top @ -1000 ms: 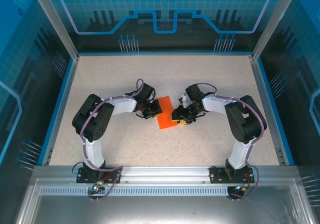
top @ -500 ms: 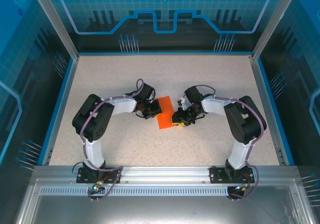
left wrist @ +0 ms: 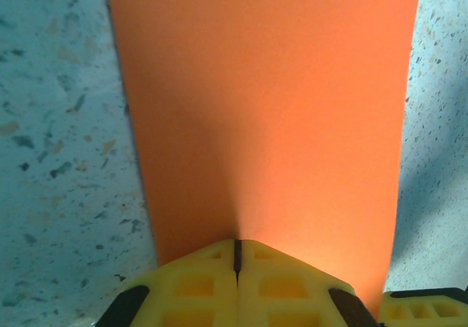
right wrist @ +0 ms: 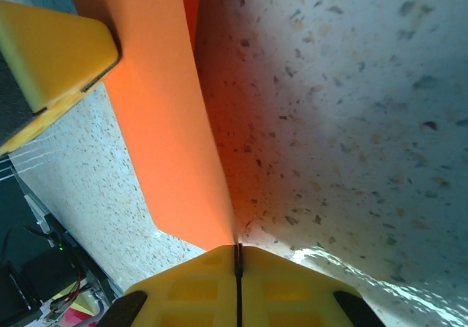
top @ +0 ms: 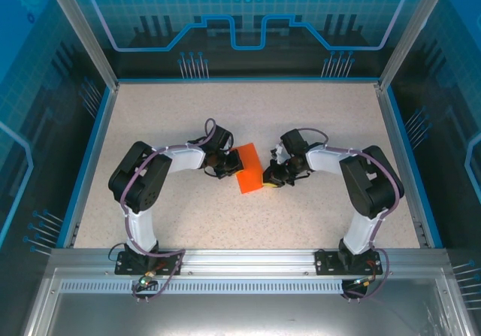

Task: Fold a paper plane with a square sheet of paper (pick it up from the middle)
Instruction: Third fold the triangle at the center of the table.

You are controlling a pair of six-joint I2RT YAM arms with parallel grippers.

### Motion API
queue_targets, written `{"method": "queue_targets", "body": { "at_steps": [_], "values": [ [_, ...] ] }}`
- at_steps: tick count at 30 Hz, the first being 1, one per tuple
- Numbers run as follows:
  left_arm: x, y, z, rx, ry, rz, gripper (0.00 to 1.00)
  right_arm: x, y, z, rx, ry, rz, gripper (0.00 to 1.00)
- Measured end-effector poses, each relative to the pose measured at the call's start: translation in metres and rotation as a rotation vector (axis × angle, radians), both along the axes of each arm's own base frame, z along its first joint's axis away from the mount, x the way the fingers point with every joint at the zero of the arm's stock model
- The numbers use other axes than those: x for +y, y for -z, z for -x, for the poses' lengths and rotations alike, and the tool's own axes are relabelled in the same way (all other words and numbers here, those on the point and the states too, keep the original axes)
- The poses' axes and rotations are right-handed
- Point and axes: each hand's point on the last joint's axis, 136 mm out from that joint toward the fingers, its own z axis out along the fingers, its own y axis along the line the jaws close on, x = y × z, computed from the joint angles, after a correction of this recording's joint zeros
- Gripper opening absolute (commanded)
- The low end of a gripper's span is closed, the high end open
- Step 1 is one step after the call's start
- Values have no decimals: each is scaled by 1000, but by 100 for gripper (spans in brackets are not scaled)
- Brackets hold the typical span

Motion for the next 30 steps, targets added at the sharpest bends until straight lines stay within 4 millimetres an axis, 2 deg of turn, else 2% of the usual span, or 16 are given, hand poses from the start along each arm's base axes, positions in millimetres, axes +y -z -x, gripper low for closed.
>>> {"method": "queue_targets", "body": {
  "at_steps": [4, 7, 14, 22, 26, 30],
  "values": [
    [0, 0, 1, 1, 1, 0, 1, -1, -3, -2, -7, 10, 0, 14],
    [0, 0, 1, 2, 1, 0, 1, -1, -3, -2, -3, 15, 0, 14],
    [0, 0, 1, 2, 1, 0, 1, -1, -2, -1, 3, 21, 1, 4],
    [-1, -7, 0, -16, 8, 6, 1, -1, -2, -1, 2, 19, 1, 4],
    [-3, -20, -4, -55, 14, 23, 1, 6, -12, -6, -8, 9, -8, 4],
    [-3, -18, -4, -57, 13, 24, 1, 20, -29, -18, -44, -12, -28, 5]
  ]
}}
